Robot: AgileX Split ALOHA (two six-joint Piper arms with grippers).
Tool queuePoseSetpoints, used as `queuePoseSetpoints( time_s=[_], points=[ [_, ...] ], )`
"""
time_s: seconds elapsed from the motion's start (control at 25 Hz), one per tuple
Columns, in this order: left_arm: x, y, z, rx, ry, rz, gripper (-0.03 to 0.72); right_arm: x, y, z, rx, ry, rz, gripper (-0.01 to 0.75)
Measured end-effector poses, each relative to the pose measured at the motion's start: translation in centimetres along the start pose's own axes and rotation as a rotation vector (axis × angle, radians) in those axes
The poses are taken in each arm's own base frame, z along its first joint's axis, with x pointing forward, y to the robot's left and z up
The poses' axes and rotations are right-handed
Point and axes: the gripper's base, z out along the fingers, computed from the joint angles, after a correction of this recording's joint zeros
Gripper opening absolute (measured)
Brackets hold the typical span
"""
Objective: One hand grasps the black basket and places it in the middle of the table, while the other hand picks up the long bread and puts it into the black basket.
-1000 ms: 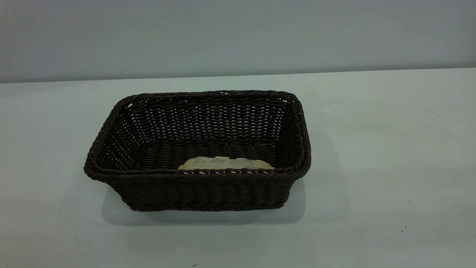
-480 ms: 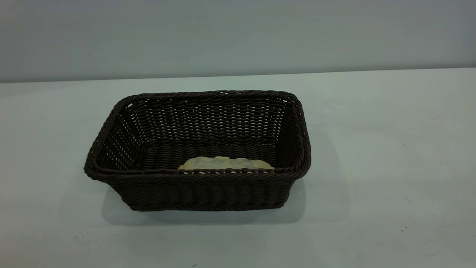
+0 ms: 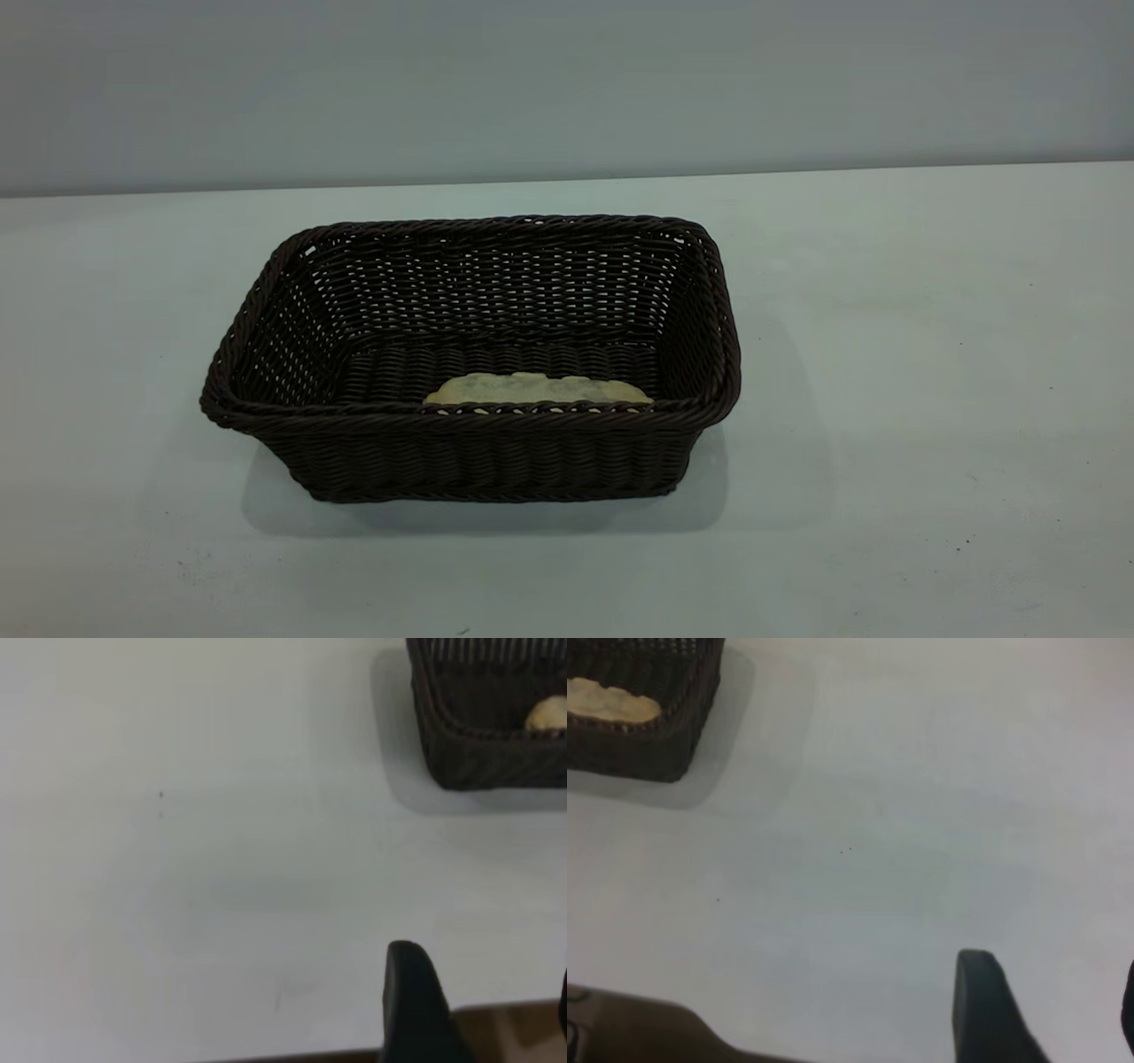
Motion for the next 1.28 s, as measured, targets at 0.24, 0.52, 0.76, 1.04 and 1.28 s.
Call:
queuePoseSetpoints(
  time_s=[0.24, 0.52, 0.76, 1.04, 1.28],
  points=[
    [0.09, -0.05, -0.07, -0.027, -0.006, -0.022, 0.455, 0.01, 0.02, 0.00, -0.002, 0.001, 0.001, 0.303],
    [0.09, -0.06, -0.07, -0.028, -0.006, -0.023, 0.455, 0.01, 0.02, 0.00, -0.003, 0.001, 0.002, 0.242],
    [0.09, -0.06, -0.07, -0.028, -0.006, -0.023, 0.455, 0.01, 0.02, 0.00, -0.003, 0.001, 0.002, 0.234],
    [0.09, -0.06, -0.07, -0.028, -0.006, -0.023, 0.455, 0.01, 0.02, 0.00, -0.003, 0.001, 0.002, 0.235],
    [0.09, -0.06, -0.07, -0.028, -0.006, -0.023, 0.455, 0.01, 0.03, 0.00, -0.003, 0.001, 0.002, 0.235]
  ],
)
